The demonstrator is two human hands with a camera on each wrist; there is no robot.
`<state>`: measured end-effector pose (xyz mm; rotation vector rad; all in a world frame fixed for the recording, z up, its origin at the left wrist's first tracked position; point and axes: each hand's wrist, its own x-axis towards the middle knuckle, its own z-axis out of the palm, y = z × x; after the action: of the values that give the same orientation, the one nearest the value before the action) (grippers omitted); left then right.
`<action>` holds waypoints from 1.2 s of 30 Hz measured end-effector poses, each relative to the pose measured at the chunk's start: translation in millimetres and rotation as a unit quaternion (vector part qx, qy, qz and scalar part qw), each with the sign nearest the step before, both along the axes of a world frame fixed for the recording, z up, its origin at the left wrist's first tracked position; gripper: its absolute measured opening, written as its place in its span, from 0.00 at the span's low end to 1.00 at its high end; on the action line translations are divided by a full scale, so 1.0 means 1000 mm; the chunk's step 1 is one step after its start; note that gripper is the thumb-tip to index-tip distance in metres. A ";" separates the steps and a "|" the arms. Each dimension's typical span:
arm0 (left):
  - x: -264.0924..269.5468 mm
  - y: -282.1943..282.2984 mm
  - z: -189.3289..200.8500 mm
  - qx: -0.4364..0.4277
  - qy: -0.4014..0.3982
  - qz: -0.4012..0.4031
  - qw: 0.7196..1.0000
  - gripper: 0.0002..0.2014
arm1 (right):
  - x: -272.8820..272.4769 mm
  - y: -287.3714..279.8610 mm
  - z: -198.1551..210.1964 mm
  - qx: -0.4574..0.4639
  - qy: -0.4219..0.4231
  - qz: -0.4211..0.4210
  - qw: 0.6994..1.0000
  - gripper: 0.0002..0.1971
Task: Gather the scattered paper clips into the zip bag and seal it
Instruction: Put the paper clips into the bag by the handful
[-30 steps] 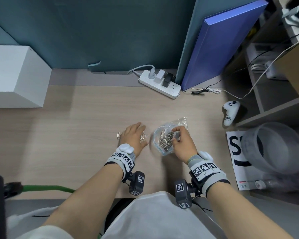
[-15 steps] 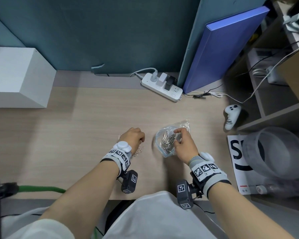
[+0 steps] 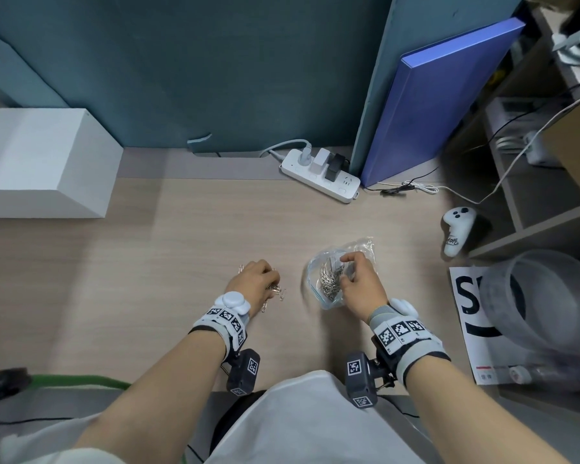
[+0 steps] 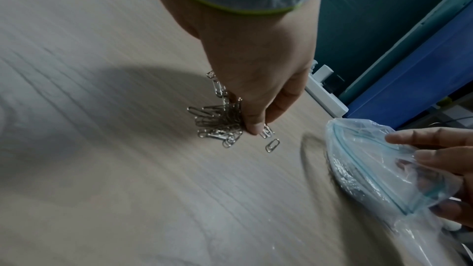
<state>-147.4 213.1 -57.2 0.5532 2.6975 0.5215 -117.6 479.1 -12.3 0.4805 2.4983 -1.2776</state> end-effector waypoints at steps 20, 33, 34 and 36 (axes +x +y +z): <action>-0.011 0.054 0.032 0.217 -0.076 0.189 0.954 0.09 | 0.003 -0.004 -0.001 0.006 0.003 0.000 1.000 0.18; 0.000 0.026 0.002 0.022 0.017 0.166 0.986 0.33 | 0.003 -0.002 -0.003 0.002 -0.004 0.003 1.000 0.17; 0.006 0.020 -0.006 -0.028 0.014 0.159 0.987 0.41 | 0.004 -0.002 -0.004 0.002 -0.004 0.003 1.000 0.17; 0.020 0.014 -0.020 -0.083 0.005 0.148 0.985 0.52 | 0.004 -0.002 -0.004 0.001 -0.004 0.003 1.000 0.17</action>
<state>-127.7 227.5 -77.7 0.1098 2.8132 0.3612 -113.6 476.6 -16.5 0.4775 2.4939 -1.2689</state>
